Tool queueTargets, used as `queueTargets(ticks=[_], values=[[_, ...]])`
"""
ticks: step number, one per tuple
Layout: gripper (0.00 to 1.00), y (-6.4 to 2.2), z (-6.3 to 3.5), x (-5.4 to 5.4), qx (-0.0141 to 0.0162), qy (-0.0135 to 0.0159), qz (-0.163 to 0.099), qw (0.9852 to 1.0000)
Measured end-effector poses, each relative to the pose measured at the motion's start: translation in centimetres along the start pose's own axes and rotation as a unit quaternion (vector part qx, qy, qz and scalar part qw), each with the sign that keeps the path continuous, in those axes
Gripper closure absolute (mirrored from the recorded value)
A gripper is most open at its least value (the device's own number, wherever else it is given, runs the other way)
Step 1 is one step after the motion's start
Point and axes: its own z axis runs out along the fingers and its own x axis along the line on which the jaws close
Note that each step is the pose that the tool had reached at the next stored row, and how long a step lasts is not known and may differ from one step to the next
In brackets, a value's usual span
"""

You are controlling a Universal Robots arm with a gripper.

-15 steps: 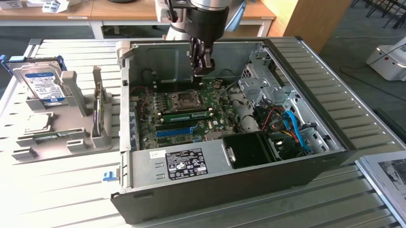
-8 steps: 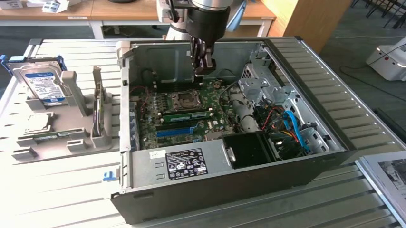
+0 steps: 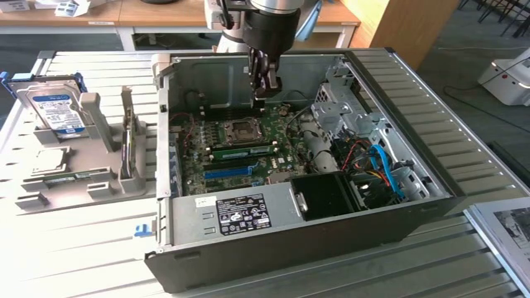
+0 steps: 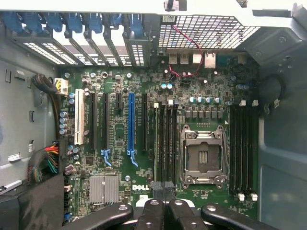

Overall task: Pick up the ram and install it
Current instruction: 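Press down the ram until it locks into place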

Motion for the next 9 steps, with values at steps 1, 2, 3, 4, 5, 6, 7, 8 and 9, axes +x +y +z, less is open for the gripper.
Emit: queueTargets(ticks=[1,2,3,4,5,6,7,8,9], values=[[0.90,0.00,0.00,0.00,0.0000,0.0000,0.000,1.0000],[0.90,0.00,0.00,0.00,0.0000,-0.0001,0.003,1.0000],[0.90,0.00,0.00,0.00,0.0001,-0.0002,0.008,1.0000],[0.90,-0.01,0.01,-0.01,0.0002,-0.0004,0.014,0.9999],[0.90,0.00,0.01,-0.01,0.0003,-0.0006,0.022,0.9998],[0.90,0.00,0.00,0.00,0.0004,-0.0008,0.031,0.9995],[0.90,0.00,0.01,0.00,0.0006,-0.0011,0.040,0.9992],[0.90,-0.01,0.02,0.00,0.0007,-0.0013,0.049,0.9988],[0.90,0.00,0.02,0.00,0.0009,-0.0016,0.058,0.9983]])
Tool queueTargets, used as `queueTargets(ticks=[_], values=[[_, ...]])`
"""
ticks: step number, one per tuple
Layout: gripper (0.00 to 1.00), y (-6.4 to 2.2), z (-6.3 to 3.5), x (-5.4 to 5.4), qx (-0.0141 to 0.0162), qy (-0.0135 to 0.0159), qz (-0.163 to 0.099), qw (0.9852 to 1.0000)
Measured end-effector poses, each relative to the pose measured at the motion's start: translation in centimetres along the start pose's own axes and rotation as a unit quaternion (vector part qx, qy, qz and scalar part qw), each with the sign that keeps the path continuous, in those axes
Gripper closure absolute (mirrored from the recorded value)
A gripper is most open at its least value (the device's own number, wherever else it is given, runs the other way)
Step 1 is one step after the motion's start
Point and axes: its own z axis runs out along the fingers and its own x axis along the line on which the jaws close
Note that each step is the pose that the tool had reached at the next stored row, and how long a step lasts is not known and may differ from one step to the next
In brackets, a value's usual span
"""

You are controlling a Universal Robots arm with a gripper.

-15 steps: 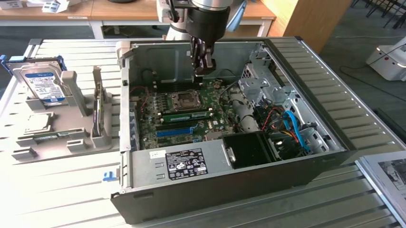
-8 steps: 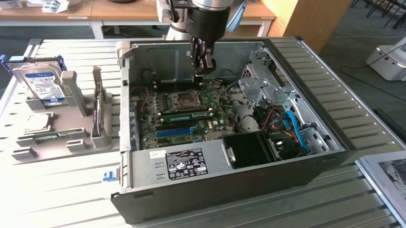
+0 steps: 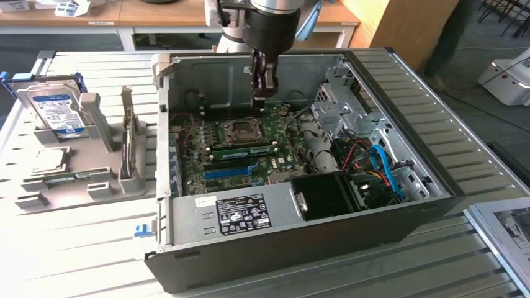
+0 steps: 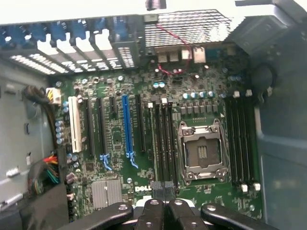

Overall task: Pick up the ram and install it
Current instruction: 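Press down the ram until it locks into place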

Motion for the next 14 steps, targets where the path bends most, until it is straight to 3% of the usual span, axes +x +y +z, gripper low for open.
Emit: queueTargets(ticks=[4,7,10,14], values=[[0.90,0.00,0.02,0.00,0.0006,-0.0010,0.036,0.9994],[0.90,0.00,0.03,0.00,0.0010,-0.0017,0.063,0.9980],[0.90,0.00,0.04,0.00,0.0014,-0.0024,0.090,0.9959],[0.90,0.00,0.06,0.00,0.0020,-0.0034,0.127,0.9919]])
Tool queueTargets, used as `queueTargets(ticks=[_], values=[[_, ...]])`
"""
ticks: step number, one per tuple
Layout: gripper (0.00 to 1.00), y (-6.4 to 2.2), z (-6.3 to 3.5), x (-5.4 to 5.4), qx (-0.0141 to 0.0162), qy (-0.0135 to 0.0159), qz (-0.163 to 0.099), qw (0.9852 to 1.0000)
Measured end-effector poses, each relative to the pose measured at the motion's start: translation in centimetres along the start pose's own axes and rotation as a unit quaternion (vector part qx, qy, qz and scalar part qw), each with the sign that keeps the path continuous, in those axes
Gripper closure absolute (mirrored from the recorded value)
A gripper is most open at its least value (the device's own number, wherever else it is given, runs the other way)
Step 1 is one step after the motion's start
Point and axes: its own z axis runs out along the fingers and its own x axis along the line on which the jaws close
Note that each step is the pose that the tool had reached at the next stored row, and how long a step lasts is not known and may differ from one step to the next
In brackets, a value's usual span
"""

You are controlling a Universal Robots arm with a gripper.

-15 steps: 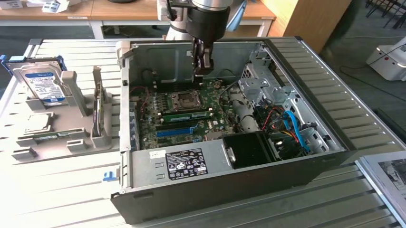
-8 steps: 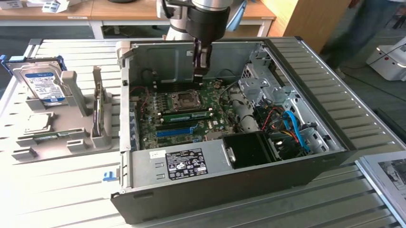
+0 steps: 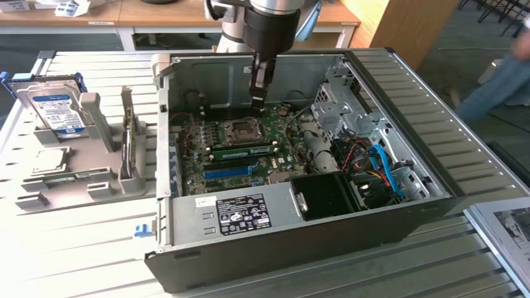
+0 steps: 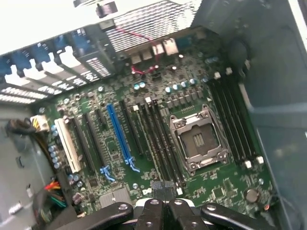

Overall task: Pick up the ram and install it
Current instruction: 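Press down the ram until it locks into place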

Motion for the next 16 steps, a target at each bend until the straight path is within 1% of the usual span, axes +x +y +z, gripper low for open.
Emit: queueTargets(ticks=[2,4,6,8,10,12,16], values=[[0.90,0.00,0.01,0.00,0.0003,-0.0004,0.018,0.9998],[0.90,0.00,0.02,0.00,0.0006,-0.0010,0.036,0.9993],[0.90,0.00,0.03,0.00,0.0008,-0.0014,0.054,0.9985],[0.90,0.00,0.04,0.00,0.0011,-0.0019,0.073,0.9973],[0.90,0.00,0.05,0.00,0.0014,-0.0024,0.091,0.9959],[0.90,0.00,0.05,0.00,0.0017,-0.0029,0.109,0.9941],[0.90,0.00,0.06,0.00,0.0022,-0.0039,0.145,0.9894]])
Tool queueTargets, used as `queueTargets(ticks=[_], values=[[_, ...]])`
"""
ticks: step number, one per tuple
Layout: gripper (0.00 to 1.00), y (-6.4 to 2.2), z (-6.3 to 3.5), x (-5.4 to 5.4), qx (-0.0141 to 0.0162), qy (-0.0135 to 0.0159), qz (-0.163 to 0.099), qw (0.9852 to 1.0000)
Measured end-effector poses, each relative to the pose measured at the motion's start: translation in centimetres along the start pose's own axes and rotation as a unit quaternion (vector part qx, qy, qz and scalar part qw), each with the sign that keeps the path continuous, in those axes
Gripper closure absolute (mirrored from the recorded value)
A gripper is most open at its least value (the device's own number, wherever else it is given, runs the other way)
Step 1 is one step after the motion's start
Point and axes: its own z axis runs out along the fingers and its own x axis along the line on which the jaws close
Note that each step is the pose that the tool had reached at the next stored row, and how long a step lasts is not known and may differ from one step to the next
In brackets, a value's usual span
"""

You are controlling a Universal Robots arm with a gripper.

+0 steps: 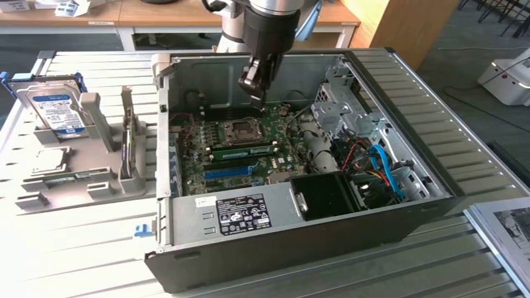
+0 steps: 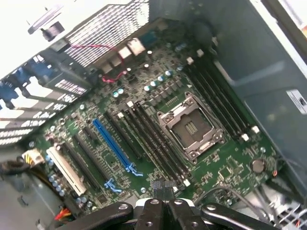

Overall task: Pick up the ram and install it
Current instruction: 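Press down the ram until it locks into place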

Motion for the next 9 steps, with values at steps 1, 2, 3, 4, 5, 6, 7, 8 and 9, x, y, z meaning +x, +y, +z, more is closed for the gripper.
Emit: queueTargets(ticks=[1,2,3,4,5,6,7,8,9], values=[[0.90,0.00,0.00,0.00,0.0001,-0.0002,0.009,1.0000],[0.90,0.00,0.00,0.00,0.0003,-0.0005,0.018,0.9998],[0.90,0.00,0.01,0.00,0.0004,-0.0007,0.027,0.9996],[0.90,0.00,0.01,0.00,0.0005,-0.0010,0.036,0.9994],[0.90,0.00,0.01,0.00,0.0007,-0.0012,0.045,0.9990],[0.90,0.00,0.02,0.00,0.0008,-0.0015,0.054,0.9985],[0.90,0.00,0.02,0.00,0.0010,-0.0017,0.063,0.9980],[0.90,0.00,0.02,0.00,0.0011,-0.0020,0.072,0.9974],[0.90,0.00,0.03,0.00,0.0012,-0.0022,0.081,0.9967]])
